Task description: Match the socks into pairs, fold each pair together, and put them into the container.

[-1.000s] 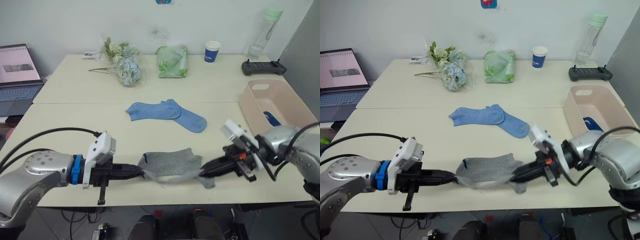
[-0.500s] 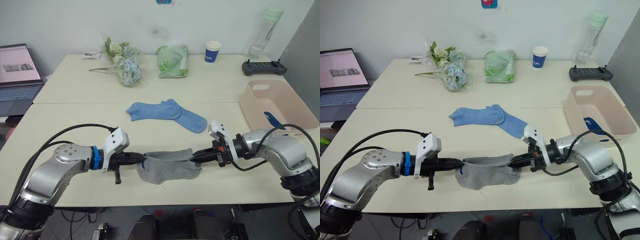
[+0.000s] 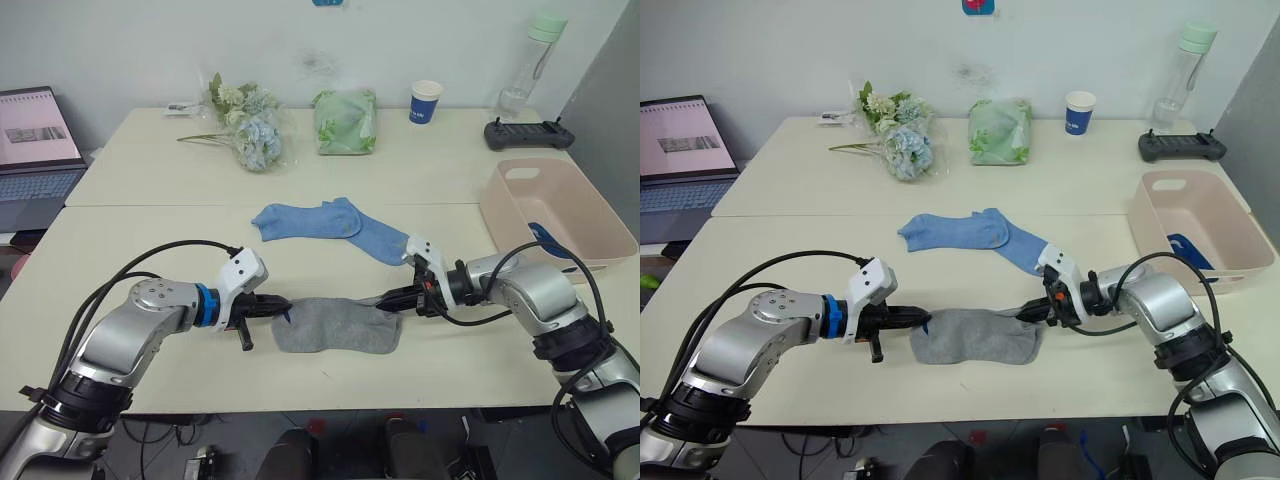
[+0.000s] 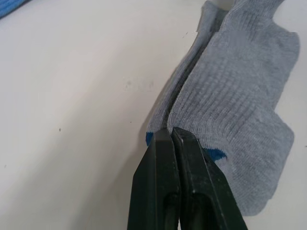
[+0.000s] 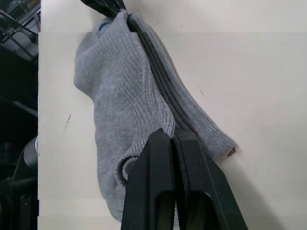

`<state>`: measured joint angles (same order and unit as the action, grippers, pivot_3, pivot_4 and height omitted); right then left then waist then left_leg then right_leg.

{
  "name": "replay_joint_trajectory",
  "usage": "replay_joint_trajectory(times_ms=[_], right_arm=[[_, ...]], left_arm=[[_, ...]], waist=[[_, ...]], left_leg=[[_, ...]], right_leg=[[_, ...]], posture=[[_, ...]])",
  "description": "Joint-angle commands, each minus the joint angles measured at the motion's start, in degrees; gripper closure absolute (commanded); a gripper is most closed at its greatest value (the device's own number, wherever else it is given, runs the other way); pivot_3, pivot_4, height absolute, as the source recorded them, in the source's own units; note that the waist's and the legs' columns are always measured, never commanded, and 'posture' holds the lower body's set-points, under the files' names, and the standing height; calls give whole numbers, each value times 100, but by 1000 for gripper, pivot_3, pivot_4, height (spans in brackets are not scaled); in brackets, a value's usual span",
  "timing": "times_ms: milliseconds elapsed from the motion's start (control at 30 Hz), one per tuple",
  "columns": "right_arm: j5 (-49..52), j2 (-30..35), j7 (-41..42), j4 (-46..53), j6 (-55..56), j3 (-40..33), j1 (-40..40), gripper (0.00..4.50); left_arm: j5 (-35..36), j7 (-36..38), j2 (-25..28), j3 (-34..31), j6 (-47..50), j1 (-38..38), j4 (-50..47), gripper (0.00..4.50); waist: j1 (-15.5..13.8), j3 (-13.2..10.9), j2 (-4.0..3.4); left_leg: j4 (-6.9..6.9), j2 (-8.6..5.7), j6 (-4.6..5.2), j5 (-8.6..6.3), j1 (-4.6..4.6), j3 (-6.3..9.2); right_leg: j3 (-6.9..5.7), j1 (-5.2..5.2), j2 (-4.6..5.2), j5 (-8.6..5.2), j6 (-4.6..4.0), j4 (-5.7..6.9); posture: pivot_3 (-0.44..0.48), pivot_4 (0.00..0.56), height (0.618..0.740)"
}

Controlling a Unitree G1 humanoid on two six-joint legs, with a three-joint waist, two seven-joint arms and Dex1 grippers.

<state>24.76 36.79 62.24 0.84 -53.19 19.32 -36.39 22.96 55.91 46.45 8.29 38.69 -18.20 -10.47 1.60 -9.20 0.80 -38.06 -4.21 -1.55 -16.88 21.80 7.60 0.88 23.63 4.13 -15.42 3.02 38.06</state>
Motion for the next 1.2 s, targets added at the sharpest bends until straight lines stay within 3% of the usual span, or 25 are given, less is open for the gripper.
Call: replay_joint_trajectory(times_ms=[33,233,333,433,600,633,700,833,867,967,1167,1200], right_arm=[[-29,-29,-41,28,22,-107,-58,4500],[-116,-22,-28,-67,72,-154,-63,4500],[-50,-69,-63,-152,11,-282,-117,3761],[-107,46,-89,-178,155,-427,-150,2737],[11,356,14,243,583,-942,54,1024],[91,434,98,516,655,-995,213,1005],[223,432,119,1000,825,-1099,494,1005],[19,146,-55,1696,1642,-959,899,1005],[-81,4,-134,1776,1853,-858,955,1387],[-693,-437,-488,1675,2587,-357,1051,2219],[-1834,-587,-721,928,3454,511,1227,4456],[-2004,-515,-647,779,3669,630,1254,4500]], left_arm=[[-130,35,1,100,15,-46,-57,4477],[-188,16,-115,94,-15,-29,-111,4477],[-219,38,-125,99,-38,-38,-94,4500],[-281,45,-67,1,-207,14,-54,3898],[-388,-144,19,-601,-856,283,26,2294],[-466,-230,-29,-750,-1227,362,12,1951],[-257,-238,-113,-1030,-1359,546,-216,1364],[142,54,-185,-1226,-1538,873,-838,1364],[115,101,-221,-1148,-1663,886,-929,1323],[-147,206,-395,-664,-1994,853,-980,1902],[-1039,253,-510,193,-2634,789,-404,3884],[-1106,268,-491,268,-2613,809,-316,4230]], waist=[[0,0,0],[4,0,0],[4,0,0],[4,0,0],[4,0,0],[1,0,0],[-9,0,0],[6,0,0],[7,0,0],[-1,2,-1],[-1,2,-1],[-1,2,-1]], left_leg=[[-1,0,0,0,0,0],[0,0,0,0,0,0],[-1,0,0,0,0,0],[-1,0,0,0,0,0],[0,0,0,0,1,-2],[0,0,0,0,2,-2],[3,5,0,0,4,4],[3,6,0,0,3,-4],[0,6,0,0,2,-3],[-1,6,-1,0,-3,1],[-1,-2,-1,0,-8,-2],[0,-3,-1,0,-9,-2]], right_leg=[[0,-1,0,0,0,1],[1,1,0,0,0,2],[1,1,0,0,0,2],[1,1,0,0,0,2],[3,5,0,0,0,1],[3,6,0,0,0,2],[1,5,1,0,0,-3],[7,5,2,0,0,2],[7,3,2,0,0,2],[4,-6,1,1,0,3],[1,-9,-2,1,0,0],[2,-8,-2,1,0,1]], posture=[[0,150,740],[0,150,740],[0,150,740],[0,150,740],[0,150,740],[0,150,740],[0,150,740],[0,150,740],[0,150,740],[0,150,740],[0,150,740],[0,150,740]])
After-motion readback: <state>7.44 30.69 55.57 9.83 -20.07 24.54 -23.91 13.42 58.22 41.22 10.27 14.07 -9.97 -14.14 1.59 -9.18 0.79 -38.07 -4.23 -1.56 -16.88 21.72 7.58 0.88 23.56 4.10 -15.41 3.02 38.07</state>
